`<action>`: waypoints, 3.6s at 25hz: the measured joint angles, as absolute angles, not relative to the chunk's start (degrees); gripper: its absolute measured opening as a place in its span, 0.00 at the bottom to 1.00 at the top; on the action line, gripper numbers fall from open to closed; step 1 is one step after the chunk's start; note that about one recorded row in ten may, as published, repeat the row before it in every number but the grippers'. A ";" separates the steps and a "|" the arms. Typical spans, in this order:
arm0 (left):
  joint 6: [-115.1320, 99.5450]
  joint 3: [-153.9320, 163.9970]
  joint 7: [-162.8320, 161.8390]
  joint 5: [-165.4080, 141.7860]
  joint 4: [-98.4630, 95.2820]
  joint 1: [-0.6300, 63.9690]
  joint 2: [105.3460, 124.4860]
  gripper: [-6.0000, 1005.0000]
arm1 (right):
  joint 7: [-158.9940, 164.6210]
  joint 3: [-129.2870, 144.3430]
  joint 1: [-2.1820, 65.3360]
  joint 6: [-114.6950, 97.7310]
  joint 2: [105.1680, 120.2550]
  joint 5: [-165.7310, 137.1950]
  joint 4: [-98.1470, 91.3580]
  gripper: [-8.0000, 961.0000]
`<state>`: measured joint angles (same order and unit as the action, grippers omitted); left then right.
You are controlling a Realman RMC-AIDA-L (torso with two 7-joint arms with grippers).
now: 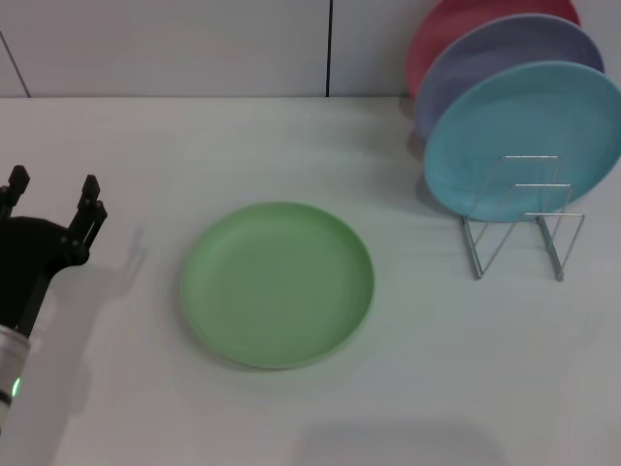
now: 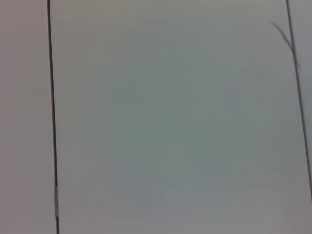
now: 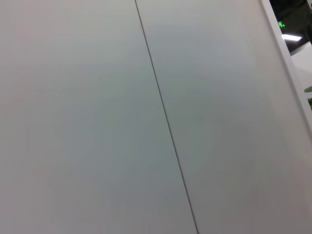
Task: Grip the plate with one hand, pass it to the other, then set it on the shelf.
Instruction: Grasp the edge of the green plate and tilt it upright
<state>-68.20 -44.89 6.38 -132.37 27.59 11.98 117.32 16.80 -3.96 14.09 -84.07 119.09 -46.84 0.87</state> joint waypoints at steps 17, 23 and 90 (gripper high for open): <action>-24.14 -58.55 28.71 -132.61 71.60 1.87 111.71 0.78 | 17.17 -3.88 14.33 -83.03 119.00 -46.84 0.77 0.80; 13.86 -74.52 33.41 -132.60 89.90 -2.07 117.31 0.78 | 17.17 -3.86 14.40 -82.80 118.94 -46.84 0.70 0.80; 54.54 -86.29 18.01 -145.82 77.82 15.67 118.38 0.77 | 17.13 -3.69 14.36 -81.91 119.00 -47.55 0.88 0.80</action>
<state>54.54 -86.29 18.01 -145.82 77.82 15.67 118.38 17.13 -3.69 14.36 -81.91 119.00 -47.55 0.88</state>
